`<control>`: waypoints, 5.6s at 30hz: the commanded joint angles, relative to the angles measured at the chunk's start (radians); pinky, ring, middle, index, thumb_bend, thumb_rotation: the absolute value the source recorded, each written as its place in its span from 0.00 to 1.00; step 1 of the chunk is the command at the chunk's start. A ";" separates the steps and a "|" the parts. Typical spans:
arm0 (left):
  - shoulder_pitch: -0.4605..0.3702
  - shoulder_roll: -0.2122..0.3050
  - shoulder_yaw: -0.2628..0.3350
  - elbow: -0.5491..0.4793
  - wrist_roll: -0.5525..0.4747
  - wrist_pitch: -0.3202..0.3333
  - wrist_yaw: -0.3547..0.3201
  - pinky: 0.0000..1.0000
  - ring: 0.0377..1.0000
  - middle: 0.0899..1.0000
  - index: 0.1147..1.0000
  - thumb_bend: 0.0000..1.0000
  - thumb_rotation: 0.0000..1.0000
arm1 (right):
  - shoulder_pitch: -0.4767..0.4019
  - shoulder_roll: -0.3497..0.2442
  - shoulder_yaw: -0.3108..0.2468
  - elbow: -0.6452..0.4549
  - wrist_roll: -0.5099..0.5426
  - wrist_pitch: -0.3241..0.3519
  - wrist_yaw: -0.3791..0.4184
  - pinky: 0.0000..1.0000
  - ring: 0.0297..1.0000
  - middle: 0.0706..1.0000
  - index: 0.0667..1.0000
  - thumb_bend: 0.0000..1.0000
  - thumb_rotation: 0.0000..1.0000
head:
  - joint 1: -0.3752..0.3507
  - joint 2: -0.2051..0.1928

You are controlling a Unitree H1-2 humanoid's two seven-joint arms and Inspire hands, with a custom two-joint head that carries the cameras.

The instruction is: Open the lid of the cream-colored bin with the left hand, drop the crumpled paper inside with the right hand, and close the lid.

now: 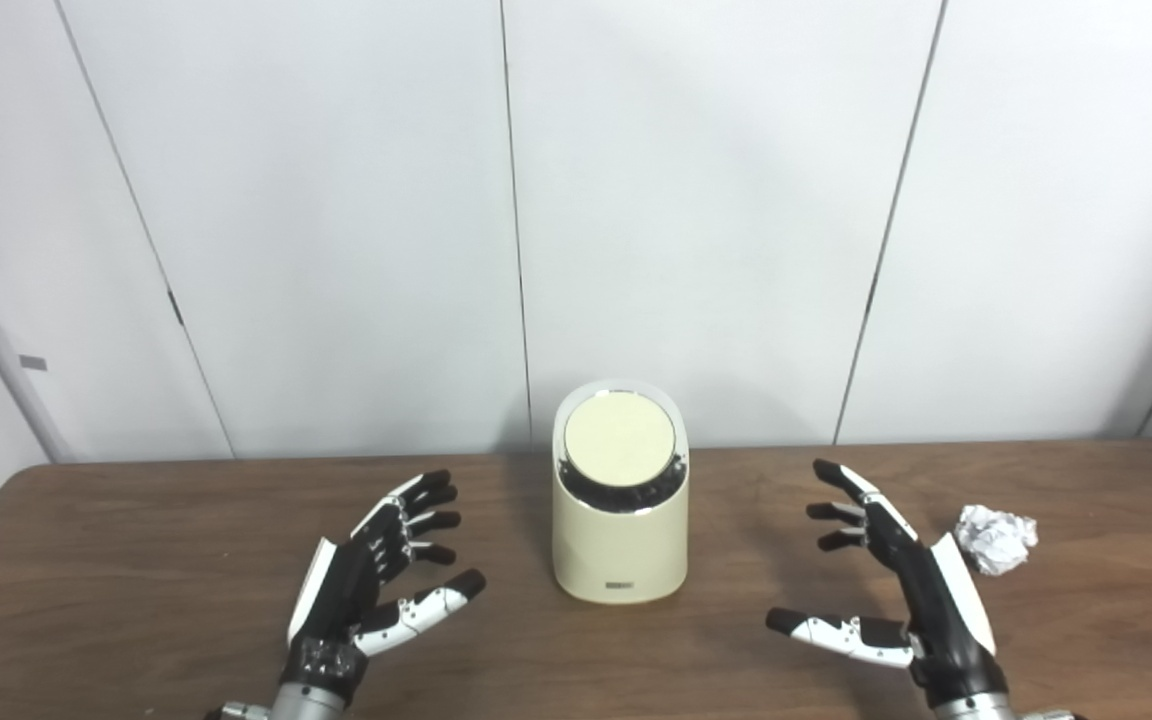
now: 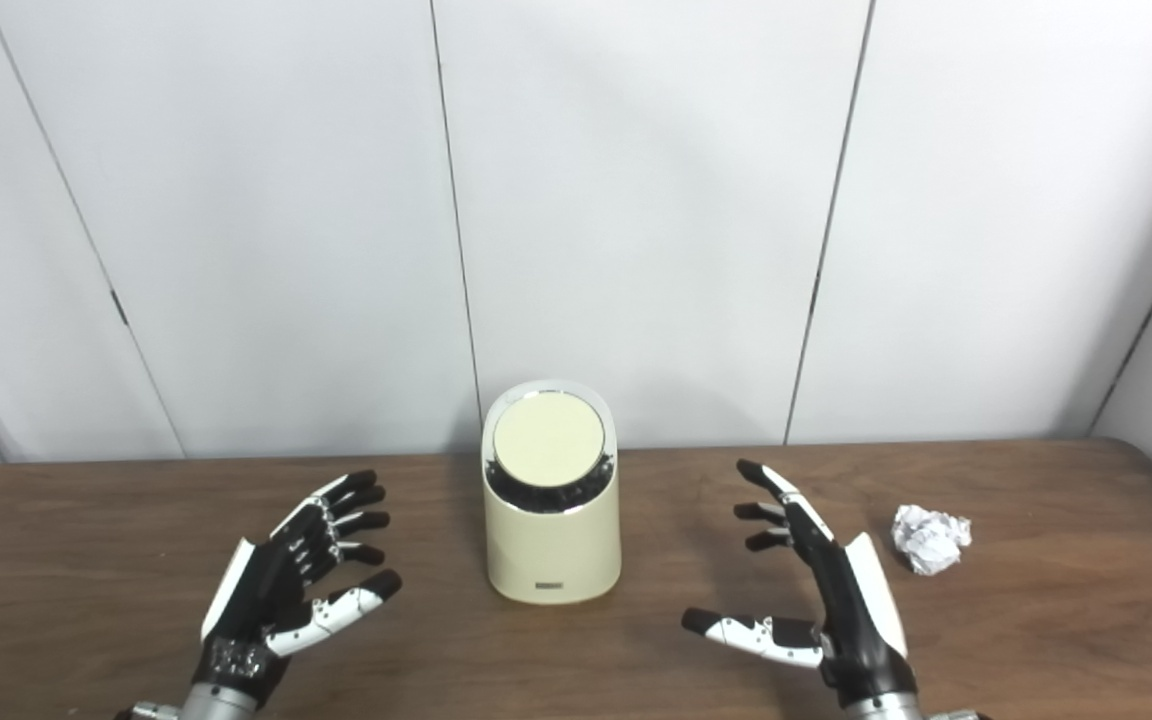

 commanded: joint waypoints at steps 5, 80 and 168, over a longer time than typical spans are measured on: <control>-0.026 0.003 0.002 -0.032 -0.014 -0.021 -0.001 0.63 0.77 0.81 0.86 0.75 0.23 | -0.024 -0.010 -0.005 -0.035 0.007 -0.033 -0.008 0.62 0.75 0.87 0.85 0.83 0.25 | 0.001 0.001; -0.376 -0.124 -0.091 0.079 0.318 0.183 0.264 0.80 0.90 0.89 0.84 0.90 0.22 | -0.032 0.041 0.004 -0.039 -0.040 -0.008 -0.034 0.57 0.71 0.86 0.84 0.79 0.16 | -0.037 -0.026; -0.523 0.084 -0.518 0.104 1.086 0.349 0.211 0.81 0.94 0.98 1.00 1.00 0.24 | -0.024 0.071 0.034 -0.137 -0.080 0.066 -0.026 0.56 0.70 0.86 0.84 0.79 0.26 | -0.046 0.021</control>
